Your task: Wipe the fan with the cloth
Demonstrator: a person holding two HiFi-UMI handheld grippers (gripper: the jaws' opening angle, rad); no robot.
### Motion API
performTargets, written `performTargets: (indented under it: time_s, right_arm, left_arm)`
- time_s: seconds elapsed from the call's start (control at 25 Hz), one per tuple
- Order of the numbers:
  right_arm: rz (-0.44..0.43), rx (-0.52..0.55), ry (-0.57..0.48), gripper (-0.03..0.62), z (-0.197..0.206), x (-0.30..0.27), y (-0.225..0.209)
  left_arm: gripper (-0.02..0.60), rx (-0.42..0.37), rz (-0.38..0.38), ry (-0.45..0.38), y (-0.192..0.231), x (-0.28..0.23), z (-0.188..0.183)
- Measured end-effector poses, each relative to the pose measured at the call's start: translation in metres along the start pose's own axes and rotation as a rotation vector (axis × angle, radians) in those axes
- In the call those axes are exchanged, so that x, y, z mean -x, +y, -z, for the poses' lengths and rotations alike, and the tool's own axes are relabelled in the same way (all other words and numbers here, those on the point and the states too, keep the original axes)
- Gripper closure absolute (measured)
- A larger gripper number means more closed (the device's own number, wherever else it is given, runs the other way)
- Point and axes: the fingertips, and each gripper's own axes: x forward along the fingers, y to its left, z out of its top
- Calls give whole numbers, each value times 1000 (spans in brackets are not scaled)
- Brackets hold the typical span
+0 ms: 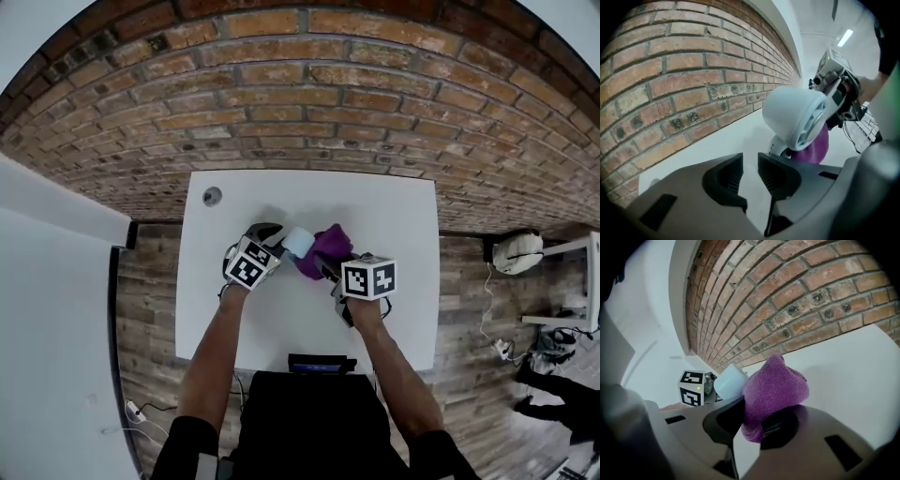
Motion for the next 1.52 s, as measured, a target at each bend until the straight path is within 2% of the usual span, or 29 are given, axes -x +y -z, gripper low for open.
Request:
performTargets:
  time_s: [0.04, 0.12, 0.24, 0.36, 0.48, 0.56, 0.64, 0.76, 0.84, 0.96, 1.12, 1.24, 1.32, 1.36, 1.4, 1.52]
  right_arm:
    - [6, 7, -7, 517, -2, -2, -2]
    - [29, 50, -16, 517, -6, -3, -7]
    - [74, 112, -31, 517, -14, -2, -19]
    - [102, 119, -35, 517, -23, -1, -29]
    - [139, 103, -26, 517, -24, 7, -36]
    - [131, 85, -17, 517, -18, 13, -36]
    - [77, 100, -7, 517, -12, 13, -28]
    - [15, 223, 8, 517, -11, 8, -11]
    - [9, 310, 24, 517, -11, 8, -5]
    - [14, 363, 54, 517, -8, 11, -3]
    - [24, 352, 82, 517, -1, 12, -3]
    - [91, 323, 102, 517, 11, 24, -15]
    - [139, 278, 94, 517, 20, 43, -29]
    - [156, 251, 85, 517, 25, 55, -36]
    - [168, 223, 74, 517, 30, 67, -43]
    - [202, 150, 53, 517, 49, 99, -60]
  left_arm:
    - [501, 26, -13, -14, -2, -2, -5]
    - [574, 71, -37, -40, -6, -7, -13]
    - [575, 128, -31, -48, -14, -17, -17]
    - [575, 161, -54, -50, -16, -25, -23]
    - [574, 216, -107, 2, -9, -22, -9]
    - [575, 318, -123, 42, -9, -8, 10]
    - [575, 463, -67, 38, -22, 9, 20]
    - [575, 650, 36, -42, -46, 26, 7]
    - [584, 695, 50, -84, -49, 27, -4]
    - [584, 619, 59, -86, -43, 22, -12]
    - [584, 515, 81, -78, -35, 15, -14]
    - [584, 453, 102, -52, -36, 11, -4]
    - [584, 361, 171, -29, -48, 8, 8]
    - [557, 296, 217, -21, -56, 5, 14]
    - [493, 225, 258, -14, -63, 2, 19]
    - [454, 52, 298, -12, -66, -13, 21]
